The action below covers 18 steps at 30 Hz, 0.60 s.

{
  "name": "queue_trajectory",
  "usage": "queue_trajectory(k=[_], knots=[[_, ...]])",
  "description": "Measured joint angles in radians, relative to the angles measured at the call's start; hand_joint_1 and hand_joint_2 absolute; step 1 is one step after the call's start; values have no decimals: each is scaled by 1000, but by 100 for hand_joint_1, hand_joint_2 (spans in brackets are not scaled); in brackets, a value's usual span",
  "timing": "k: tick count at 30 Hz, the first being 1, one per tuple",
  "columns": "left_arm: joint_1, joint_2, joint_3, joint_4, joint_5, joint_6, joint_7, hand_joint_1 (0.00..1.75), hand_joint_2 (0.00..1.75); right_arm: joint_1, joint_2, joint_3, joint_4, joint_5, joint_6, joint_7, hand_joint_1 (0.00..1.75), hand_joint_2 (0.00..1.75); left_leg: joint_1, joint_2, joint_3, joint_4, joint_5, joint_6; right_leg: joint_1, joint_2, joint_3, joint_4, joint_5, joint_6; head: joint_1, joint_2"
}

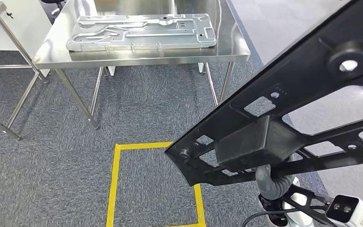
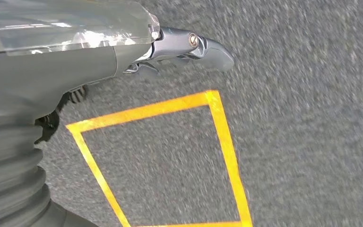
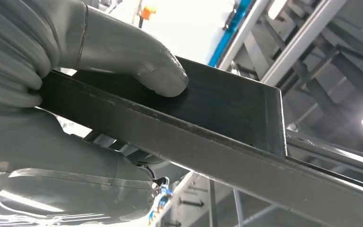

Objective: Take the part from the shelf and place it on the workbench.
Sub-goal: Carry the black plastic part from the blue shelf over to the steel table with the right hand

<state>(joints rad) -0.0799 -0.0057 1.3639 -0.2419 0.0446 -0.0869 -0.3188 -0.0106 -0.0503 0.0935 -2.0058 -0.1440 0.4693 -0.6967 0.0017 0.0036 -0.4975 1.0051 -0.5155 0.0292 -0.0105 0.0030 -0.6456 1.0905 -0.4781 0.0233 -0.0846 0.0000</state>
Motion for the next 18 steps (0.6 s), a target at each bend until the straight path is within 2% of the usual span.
queue_trajectory(k=[1, 2, 5, 6, 8, 10, 11, 12, 13, 14, 15, 16, 18], knots=[[-1, 0, 0, 0, 0, -1, -2, 0, 175, 1, 0, 0, 0, 0, -4, 0, 175, 175, -1, 0, 8, -1, -9, -6, 3, -1, 12, -38, 26, -6, 0, 0], [-2, 0, 0, 0, 0, -1, -2, 0, 175, 3, -1, 0, -1, 0, -6, 0, 175, 175, -1, 0, 15, 1, -15, -12, 6, -2, 17, -55, 38, -14, 0, 0], [-4, 0, 0, 0, 0, -1, -3, 0, 175, 5, -1, 2, -5, 3, -10, 0, 175, 175, -1, 1, 28, 21, -18, -30, 5, 1, 37, -63, 32, -36, 0, 0], [-5, -1, 0, 0, 0, 0, -3, 0, 175, 3, -1, 4, -5, 5, -14, 0, 175, 175, 0, 0, 18, 47, -25, -34, 4, 2, 47, -66, 28, -43, 0, 0], [-7, -3, 0, 1, 0, 1, -3, 0, 175, -3, -1, 10, -3, 7, -20, 0, 175, 175, 5, 0, -35, 146, -65, -42, 2, 1, 64, -72, 17, -51, 0, 0], [-7, -4, 0, 2, -1, 2, -3, 0, 175, -11, -1, 17, 2, 5, -24, 0, 175, 175, 8, 0, -115, 261, -114, -50, 3, 2, 75, -72, 5, -53, 0, 0], [-5, -4, 1, 2, 0, 2, -3, 0, 175, -14, -2, 20, 6, 3, -25, 0, 175, 175, 9, 0, -143, 287, -117, -52, 3, 3, 82, -71, -2, -52, 0, 0], [-4, -4, 1, 2, 0, 2, -3, 0, 175, -18, -2, 23, 10, 0, -28, 0, 175, 175, 10, 0, -156, 280, -97, -53, 3, 4, 91, -71, -9, -51, 0, 0], [-3, -4, 1, 2, 0, 3, -3, 0, 175, -22, -2, 26, 14, -2, -33, 0, 175, 175, 11, 0, -150, 234, -55, -52, 2, 4, 102, -71, -17, -48, 0, 0], [-2, -4, 1, 2, 0, 3, -3, 0, 175, -28, -2, 31, 18, -4, -38, 0, 175, 175, 12, 1, -133, 165, -3, -50, 2, 4, 114, -71, -25, -45, 0, 0], [-2, -4, 1, 2, 0, 3, -3, 0, 175, -35, -2, 35, 22, -6, -42, 0, 175, 175, 10, 2, -116, 105, 30, -46, 2, 3, 125, -72, -32, -41, 0, 0], [-3, -4, 1, 2, 0, 3, -3, 0, 175, -40, -2, 40, 25, -8, -46, 0, 175, 175, 7, 3, -103, 60, 44, -40, 3, 3, 132, -73, -38, -36, 0, 0], [-4, -4, 2, 3, 0, 3, -3, 0, 175, -47, -2, 47, 31, -10, -52, 0, 175, 175, 1, 4, -95, 33, 41, -26, 4, 1, 139, -75, -44, -22, 0, 0]])
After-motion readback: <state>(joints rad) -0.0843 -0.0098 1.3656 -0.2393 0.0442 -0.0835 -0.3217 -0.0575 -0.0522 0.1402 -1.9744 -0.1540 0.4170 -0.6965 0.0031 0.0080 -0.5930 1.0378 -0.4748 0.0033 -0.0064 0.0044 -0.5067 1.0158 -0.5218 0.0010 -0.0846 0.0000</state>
